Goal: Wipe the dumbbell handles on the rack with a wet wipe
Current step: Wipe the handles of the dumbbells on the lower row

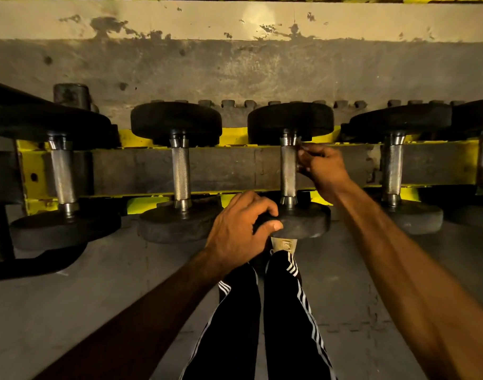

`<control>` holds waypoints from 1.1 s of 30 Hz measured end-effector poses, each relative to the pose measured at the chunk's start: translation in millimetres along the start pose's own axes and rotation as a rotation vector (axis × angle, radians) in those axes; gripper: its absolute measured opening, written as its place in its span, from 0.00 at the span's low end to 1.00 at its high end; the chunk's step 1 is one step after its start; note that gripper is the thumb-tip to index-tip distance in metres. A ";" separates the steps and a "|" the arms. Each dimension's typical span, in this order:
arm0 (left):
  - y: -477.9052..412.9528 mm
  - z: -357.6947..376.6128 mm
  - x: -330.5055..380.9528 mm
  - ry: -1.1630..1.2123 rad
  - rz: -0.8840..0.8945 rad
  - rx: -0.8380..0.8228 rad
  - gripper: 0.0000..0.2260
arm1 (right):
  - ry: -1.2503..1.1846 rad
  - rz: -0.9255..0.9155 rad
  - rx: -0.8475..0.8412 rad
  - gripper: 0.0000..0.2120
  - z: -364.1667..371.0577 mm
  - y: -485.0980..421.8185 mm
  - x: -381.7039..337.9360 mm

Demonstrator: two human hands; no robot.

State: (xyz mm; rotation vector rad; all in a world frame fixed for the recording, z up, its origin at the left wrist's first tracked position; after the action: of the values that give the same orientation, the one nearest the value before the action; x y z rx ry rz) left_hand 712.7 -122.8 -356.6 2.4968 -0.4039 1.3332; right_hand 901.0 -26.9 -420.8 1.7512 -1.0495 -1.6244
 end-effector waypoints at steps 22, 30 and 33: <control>-2.0 -0.9 1.9 0.001 -0.041 -0.021 0.08 | 1.860 -0.646 0.198 0.10 84.3 61.0 -47.8; -2.4 -4.5 3.7 -0.015 -0.090 -0.045 0.08 | 1.623 -0.604 -0.196 0.13 37.7 78.0 -22.0; -1.0 -4.5 7.1 -0.017 -0.122 -0.038 0.07 | 1.230 -0.637 -0.131 0.18 7.4 87.4 -17.6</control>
State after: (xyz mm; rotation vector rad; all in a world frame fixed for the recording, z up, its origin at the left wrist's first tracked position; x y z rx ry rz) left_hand 713.5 -121.1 -348.4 2.4607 -0.2722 1.2469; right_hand 877.8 -60.6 -341.2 2.5020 0.2072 -0.5215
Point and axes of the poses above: each hand's wrist, its own y-axis away from the middle knuckle, its own z-axis out of the palm, x = y × z, the point moved 6 cm from there along -y, towards the middle knuckle, and after that the axes turned 10 degrees about z, right-handed, at the moved point
